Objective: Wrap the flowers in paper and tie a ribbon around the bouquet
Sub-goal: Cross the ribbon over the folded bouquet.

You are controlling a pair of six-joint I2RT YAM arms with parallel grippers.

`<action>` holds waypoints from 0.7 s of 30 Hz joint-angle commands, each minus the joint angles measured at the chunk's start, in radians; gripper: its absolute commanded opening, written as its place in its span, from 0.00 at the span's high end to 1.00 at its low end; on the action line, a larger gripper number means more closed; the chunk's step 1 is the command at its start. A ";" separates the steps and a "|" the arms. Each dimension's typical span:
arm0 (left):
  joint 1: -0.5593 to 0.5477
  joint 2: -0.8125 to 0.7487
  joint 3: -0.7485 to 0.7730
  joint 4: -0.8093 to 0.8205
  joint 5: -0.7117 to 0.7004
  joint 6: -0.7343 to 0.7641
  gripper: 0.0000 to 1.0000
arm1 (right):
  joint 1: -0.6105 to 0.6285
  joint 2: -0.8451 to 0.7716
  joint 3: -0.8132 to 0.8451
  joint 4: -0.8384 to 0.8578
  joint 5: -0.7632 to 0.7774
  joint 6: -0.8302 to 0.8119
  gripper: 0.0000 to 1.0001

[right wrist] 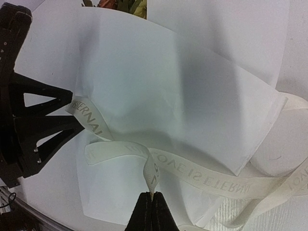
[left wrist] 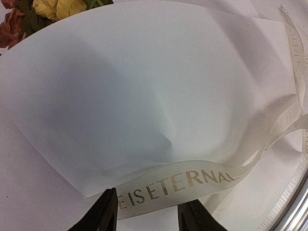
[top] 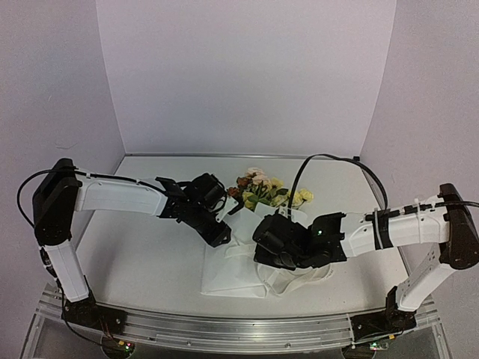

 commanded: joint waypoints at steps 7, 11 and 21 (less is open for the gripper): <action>-0.002 0.012 0.038 0.106 -0.083 0.004 0.90 | 0.000 -0.016 0.020 0.034 0.010 -0.001 1.00; 0.000 -0.005 0.046 0.097 -0.057 -0.004 1.00 | 0.009 -0.015 0.035 0.057 0.049 -0.040 1.00; 0.032 -0.034 0.088 0.032 0.103 -0.049 1.00 | 0.107 -0.038 0.062 0.147 0.341 -0.270 1.00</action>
